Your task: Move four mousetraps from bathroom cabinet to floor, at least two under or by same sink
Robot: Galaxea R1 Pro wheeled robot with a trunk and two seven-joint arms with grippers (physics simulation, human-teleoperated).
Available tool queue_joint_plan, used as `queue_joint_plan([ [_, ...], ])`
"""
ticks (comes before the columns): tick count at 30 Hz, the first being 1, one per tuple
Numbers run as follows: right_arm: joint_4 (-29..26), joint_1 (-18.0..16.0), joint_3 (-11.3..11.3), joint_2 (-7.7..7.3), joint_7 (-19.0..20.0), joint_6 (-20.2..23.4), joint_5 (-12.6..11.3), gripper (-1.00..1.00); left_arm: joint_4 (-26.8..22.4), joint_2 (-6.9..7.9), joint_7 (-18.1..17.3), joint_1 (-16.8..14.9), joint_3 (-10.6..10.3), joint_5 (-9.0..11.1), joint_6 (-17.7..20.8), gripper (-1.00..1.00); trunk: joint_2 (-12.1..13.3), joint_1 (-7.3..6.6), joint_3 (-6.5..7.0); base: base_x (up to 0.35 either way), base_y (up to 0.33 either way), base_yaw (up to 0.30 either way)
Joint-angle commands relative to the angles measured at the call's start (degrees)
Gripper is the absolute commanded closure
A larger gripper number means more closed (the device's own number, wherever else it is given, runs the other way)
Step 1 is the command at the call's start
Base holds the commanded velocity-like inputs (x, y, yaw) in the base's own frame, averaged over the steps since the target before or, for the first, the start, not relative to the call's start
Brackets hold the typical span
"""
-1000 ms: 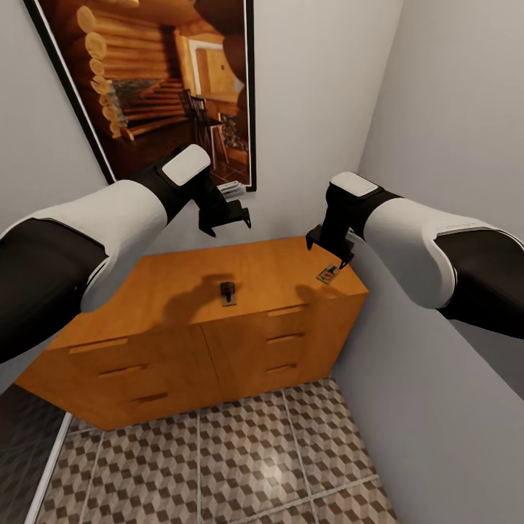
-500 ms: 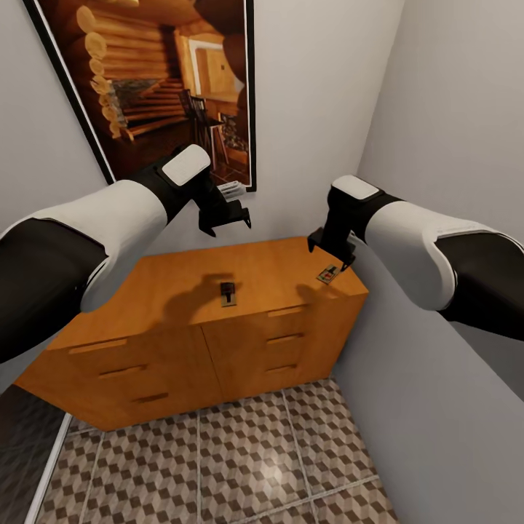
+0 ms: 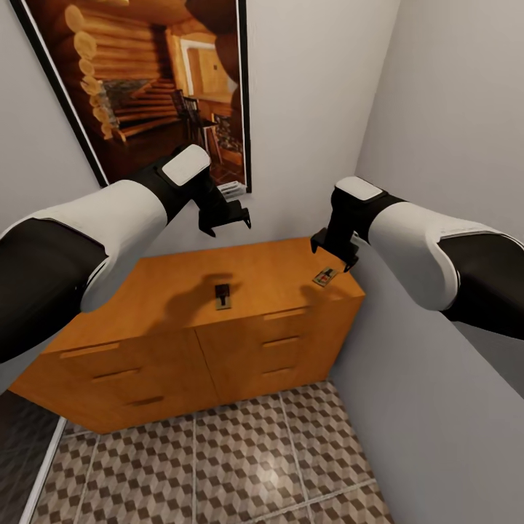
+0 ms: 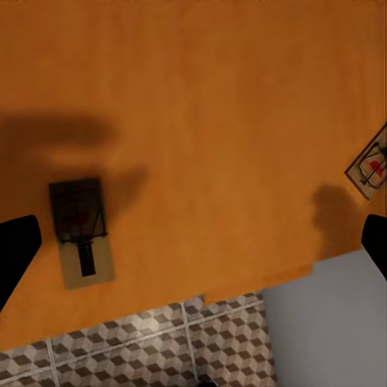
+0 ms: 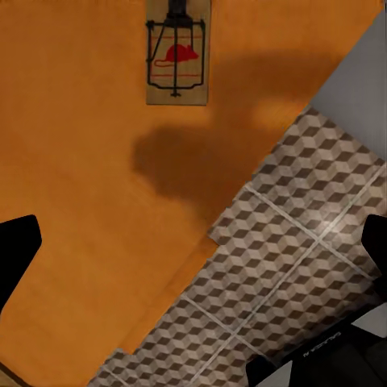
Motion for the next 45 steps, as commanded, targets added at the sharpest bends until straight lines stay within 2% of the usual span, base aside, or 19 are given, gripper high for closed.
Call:
queue_joint_plan([
  [1,0.10,-0.08,0.47,-0.01,-0.05,0.45,-0.34,-1.00,-0.01,0.00,0.46,-0.06,-0.23,0.57,0.10,-1.00,-0.07,0.02,-0.08,0.045,-0.058,0.000],
  [45,0.10,1.12,0.47,-0.09,1.15,0.45,-0.28,-1.00,6.97,0.00,0.62,-0.06,-0.08,0.98,0.16,-1.00,-0.07,0.02,-0.08,0.004,-0.005,0.000],
])
